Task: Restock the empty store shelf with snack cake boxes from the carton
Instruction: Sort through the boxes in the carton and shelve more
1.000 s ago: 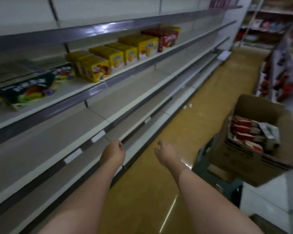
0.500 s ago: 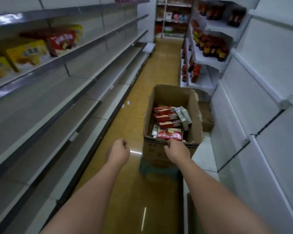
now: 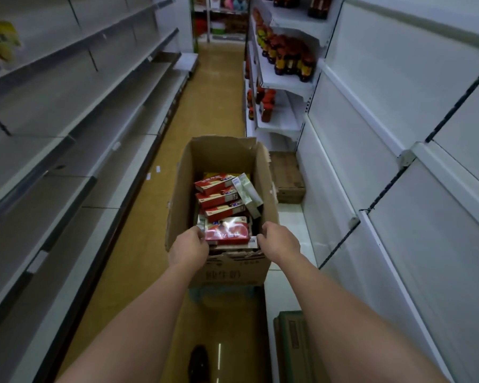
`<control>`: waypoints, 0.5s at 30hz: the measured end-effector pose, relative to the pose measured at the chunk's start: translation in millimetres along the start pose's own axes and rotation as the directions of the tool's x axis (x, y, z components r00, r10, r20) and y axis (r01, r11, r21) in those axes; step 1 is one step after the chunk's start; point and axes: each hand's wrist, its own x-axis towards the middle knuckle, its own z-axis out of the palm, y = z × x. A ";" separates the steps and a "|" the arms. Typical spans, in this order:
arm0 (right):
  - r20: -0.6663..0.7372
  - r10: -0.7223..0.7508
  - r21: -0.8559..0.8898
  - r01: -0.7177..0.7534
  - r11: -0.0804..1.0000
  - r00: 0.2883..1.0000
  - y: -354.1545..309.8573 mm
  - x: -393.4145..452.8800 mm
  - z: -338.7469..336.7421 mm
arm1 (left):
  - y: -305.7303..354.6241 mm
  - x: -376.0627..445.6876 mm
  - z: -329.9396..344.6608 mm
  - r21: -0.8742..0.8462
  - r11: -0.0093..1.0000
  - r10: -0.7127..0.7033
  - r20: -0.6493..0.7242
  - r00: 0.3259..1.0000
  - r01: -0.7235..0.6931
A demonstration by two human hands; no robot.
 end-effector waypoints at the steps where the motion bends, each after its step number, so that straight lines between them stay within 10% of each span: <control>1: 0.002 0.006 -0.003 -0.006 1.000 1.000 -0.6 10.5 -0.3 | 3.8 11.0 3.4 -0.001 1.000 0.003 0.018 1.000 -0.003; 15: 0.008 0.059 -0.021 -0.059 0.998 0.998 -42.2 185.3 -6.9 | 32.4 207.4 25.0 -0.024 1.000 -0.004 0.179 0.984 0.008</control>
